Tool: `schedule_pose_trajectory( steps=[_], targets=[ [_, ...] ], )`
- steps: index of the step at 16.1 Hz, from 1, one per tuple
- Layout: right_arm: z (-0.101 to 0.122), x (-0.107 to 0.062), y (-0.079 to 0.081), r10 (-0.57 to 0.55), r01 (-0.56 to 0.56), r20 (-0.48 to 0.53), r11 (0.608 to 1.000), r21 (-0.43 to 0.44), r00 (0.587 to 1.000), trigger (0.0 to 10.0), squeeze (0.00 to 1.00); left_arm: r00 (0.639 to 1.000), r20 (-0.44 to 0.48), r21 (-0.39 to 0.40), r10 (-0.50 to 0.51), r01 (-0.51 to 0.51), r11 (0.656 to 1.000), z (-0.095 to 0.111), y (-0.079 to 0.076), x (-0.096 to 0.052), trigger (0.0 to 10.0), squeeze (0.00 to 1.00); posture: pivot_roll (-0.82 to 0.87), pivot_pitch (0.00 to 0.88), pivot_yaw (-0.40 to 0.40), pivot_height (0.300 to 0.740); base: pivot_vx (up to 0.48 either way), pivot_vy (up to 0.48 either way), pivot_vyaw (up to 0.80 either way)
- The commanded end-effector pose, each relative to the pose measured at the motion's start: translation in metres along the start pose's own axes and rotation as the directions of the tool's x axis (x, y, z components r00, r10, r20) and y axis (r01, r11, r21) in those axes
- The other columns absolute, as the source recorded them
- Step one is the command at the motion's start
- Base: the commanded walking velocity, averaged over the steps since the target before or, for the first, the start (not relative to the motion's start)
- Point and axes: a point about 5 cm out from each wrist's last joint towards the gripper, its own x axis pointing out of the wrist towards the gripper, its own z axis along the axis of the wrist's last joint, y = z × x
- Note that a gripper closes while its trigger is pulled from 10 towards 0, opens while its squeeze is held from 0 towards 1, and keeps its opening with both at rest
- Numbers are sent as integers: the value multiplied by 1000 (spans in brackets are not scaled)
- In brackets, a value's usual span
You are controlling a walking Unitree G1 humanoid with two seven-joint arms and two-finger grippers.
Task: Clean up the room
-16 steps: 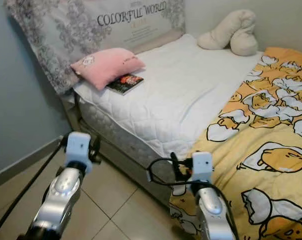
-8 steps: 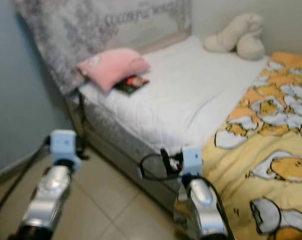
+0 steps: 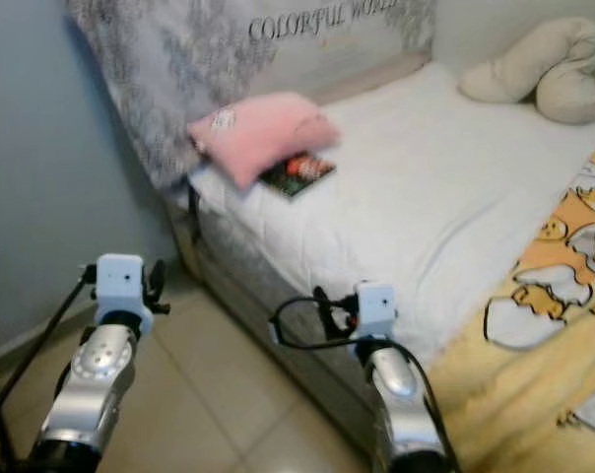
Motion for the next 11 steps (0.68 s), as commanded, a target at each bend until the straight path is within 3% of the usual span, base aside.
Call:
schedule_pose_trajectory(
  steps=[1,2,10,11],
  targets=[
    [-3,-1,-2,-8,9,-9,1000,22,1000,10000,0,1000,-9,52,0,0,999,-3,3,-4,10000,0,212,0,17,740,0,0,538],
    [-5,0,0,-1,1,-17,1000,28,1000,10000,0,1000,-11,72,16,-15,997,-2,6,-4,10000,0,215,0,15,740,0,-480,531],
    [-2,9,6,33,-32,-12,999,25,999,10000,0,1000,-6,111,-10,11,994,8,-12,6,10000,0,210,0,19,740,0,-480,530],
    [-4,7,7,37,-36,-17,999,25,999,10000,0,1000,-20,76,-20,22,997,7,-11,8,10000,0,207,0,23,740,0,-480,531]
  ],
)
